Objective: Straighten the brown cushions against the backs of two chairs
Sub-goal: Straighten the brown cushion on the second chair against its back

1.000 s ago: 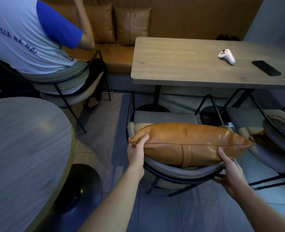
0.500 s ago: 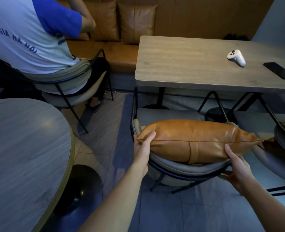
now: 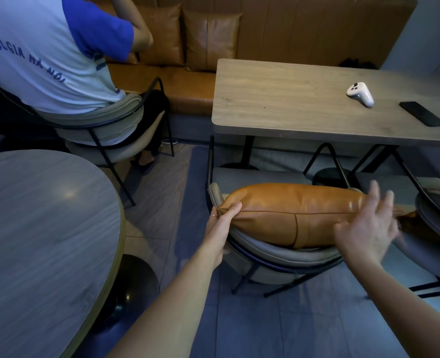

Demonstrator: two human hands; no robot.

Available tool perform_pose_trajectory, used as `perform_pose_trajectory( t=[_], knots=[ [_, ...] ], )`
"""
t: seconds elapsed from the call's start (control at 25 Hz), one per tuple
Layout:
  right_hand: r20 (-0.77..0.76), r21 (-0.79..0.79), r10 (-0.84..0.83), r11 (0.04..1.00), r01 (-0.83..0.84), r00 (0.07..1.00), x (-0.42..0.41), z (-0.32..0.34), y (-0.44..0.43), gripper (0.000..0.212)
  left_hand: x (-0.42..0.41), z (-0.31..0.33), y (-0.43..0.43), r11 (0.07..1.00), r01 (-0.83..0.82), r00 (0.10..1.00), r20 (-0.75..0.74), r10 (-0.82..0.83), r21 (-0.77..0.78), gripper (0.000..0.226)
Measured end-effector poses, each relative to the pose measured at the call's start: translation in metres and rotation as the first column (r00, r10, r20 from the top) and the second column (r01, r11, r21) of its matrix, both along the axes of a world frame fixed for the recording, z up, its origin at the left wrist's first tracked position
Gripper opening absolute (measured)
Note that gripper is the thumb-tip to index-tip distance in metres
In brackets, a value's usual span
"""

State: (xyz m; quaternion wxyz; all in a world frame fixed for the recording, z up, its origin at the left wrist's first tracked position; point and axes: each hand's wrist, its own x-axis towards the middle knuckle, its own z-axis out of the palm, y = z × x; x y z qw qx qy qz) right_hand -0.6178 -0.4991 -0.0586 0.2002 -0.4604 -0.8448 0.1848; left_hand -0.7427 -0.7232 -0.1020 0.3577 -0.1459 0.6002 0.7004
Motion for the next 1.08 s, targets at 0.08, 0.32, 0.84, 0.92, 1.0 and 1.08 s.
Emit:
perform_pose_trajectory(
  t=[0.08,0.32,0.84,0.92,1.0,1.08],
  knots=[
    [0.033,0.158,0.287,0.944,-0.289,0.957,-0.017,0.005,-0.033,0.103,-0.001,0.004,-0.004,1.0,0.021,1.0,0.001,-0.021,0.007,0.064],
    [0.322,0.049,0.699,0.662,-0.748,0.639,-0.056,-0.021,-0.124,0.096,-0.01,0.012,-0.009,0.998,0.056,0.998,-0.014,-0.057,-0.033,0.06],
    [0.575,0.085,0.58,0.66,-0.747,0.578,-0.062,-0.034,-0.127,0.125,-0.016,0.001,-0.01,0.98,0.118,0.989,-0.069,-0.13,-0.158,0.069],
    [0.574,0.065,0.592,0.656,-0.752,0.566,-0.06,-0.029,-0.128,0.123,-0.015,0.001,-0.01,0.977,0.124,0.989,-0.06,-0.136,-0.172,0.072],
    [0.563,0.026,0.616,0.654,-0.756,0.551,-0.059,-0.024,-0.127,0.118,-0.015,0.005,-0.01,0.971,0.156,0.981,-0.084,-0.174,-0.184,0.071],
    [0.551,-0.029,0.648,0.645,-0.764,0.526,-0.058,-0.016,-0.124,0.113,-0.015,0.011,-0.012,0.957,0.173,0.96,-0.176,-0.217,-0.234,0.065]
  ],
)
